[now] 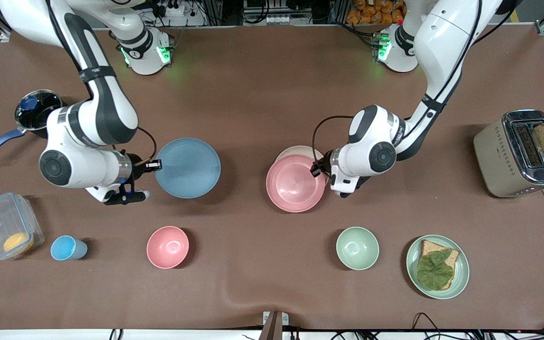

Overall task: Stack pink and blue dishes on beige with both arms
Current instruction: 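Carry the pink plate over the beige plate while the right gripper lifts the blue plate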

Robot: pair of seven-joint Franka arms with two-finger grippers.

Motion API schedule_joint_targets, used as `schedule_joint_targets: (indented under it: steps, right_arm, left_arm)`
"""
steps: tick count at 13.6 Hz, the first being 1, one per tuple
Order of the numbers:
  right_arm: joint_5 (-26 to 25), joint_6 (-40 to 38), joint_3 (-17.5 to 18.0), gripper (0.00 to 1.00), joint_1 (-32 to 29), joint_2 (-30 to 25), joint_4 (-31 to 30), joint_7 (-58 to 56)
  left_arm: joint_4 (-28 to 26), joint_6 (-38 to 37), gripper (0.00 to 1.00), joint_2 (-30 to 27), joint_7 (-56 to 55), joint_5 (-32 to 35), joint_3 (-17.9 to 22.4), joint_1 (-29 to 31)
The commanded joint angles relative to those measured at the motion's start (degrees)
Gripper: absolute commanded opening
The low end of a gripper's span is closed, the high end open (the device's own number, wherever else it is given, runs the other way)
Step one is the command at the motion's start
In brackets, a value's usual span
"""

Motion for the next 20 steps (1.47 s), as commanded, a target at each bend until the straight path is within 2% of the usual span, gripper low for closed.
schedule_joint_targets:
  steps: [1,3,5,10,13,16,20]
  right_arm:
    - [1.12,-2.85,-0.38,0.0,0.17,-2.5,-0.32,1.3]
    - [2.08,-4.25,-0.38,0.0,0.34,-3.2,-0.32,1.3]
    - [4.45,-5.14,-0.38,0.0,0.52,-3.65,-0.32,1.3]
    - [4.55,-5.23,-0.38,0.0,0.87,-3.73,-0.32,1.3]
    - [4.55,-5.23,-0.46,0.0,0.87,-3.65,-0.32,1.22]
    - [4.63,-5.23,-0.46,0.0,0.87,-3.56,-0.41,1.3]
    - [4.63,-5.05,-0.46,0.0,0.87,-3.38,-0.49,1.3]
  left_arm:
    - [-0.08,0.4,0.0,-0.24,-0.96,-0.16,0.57,-0.43]
    - [-0.17,-0.04,0.0,-0.76,-1.05,0.1,0.57,0.01]
    - [-2.09,-0.31,0.0,-3.82,-2.27,0.11,0.48,1.76]
    - [-3.33,-3.81,0.0,-8.93,-4.04,0.19,0.48,2.12]
    - [-4.73,-4.35,0.0,-9.2,-3.95,0.28,0.39,1.42]
    - [-5.27,-7.85,0.0,-9.29,-4.21,4.4,0.22,1.42]
    - [-4.92,-7.87,0.0,-8.24,-4.39,4.32,0.04,-0.15]
